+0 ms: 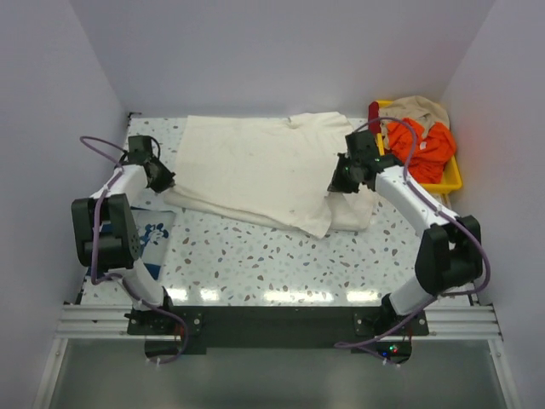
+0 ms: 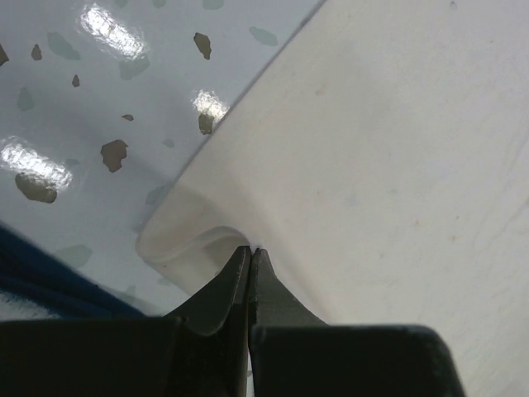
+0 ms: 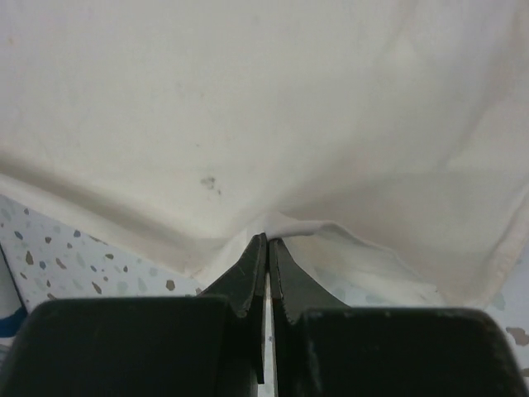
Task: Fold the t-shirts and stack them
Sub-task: Fold the tshirt
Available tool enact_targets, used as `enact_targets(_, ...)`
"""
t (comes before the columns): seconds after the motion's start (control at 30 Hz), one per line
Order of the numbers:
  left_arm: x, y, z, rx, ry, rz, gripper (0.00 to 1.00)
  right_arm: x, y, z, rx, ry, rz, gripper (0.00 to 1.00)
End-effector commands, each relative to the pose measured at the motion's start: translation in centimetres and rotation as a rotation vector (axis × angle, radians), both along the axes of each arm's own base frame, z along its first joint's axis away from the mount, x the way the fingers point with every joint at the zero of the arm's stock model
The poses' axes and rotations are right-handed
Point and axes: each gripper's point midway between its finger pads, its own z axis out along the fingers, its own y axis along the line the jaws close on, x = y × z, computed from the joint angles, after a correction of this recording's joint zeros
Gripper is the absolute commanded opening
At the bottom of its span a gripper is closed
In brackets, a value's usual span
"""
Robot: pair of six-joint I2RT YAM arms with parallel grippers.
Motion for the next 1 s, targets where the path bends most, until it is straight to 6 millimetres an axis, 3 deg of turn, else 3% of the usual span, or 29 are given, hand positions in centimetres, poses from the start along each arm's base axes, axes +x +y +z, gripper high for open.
enact_targets(0.0,2.7,0.0,0.9,-0.019,-0.044,0.016,0.00,3.4,0.0,0.8,-0.032,-0.050,0.005,0.00)
enact_targets(0.07,3.2,-0.1,0.2,-0.031,-0.033,0.020,0.00,4.8,0.2,1.2,-0.023,-0.064,0.000,0.00)
enact_targets(0.1,3.6,-0.1,0.3,-0.034,-0.040,0.020,0.00,5.2,0.0,0.5,-0.027,-0.043,-0.006,0.00)
enact_targets(0.2,4.4,0.0,0.6,-0.042,-0.055,0.025,0.00,6.6,-0.4,1.0,-0.005,-0.063,-0.025,0.00)
enact_targets(0.43,5.7,0.0,0.7,-0.054,-0.061,0.027,0.00,8.7,-1.8,2.6,0.023,-0.104,-0.057,0.00)
enact_targets(0.97,6.4,0.4,0.2,-0.078,-0.073,0.041,0.00,9.7,-4.6,2.4,0.054,-0.118,-0.112,0.00)
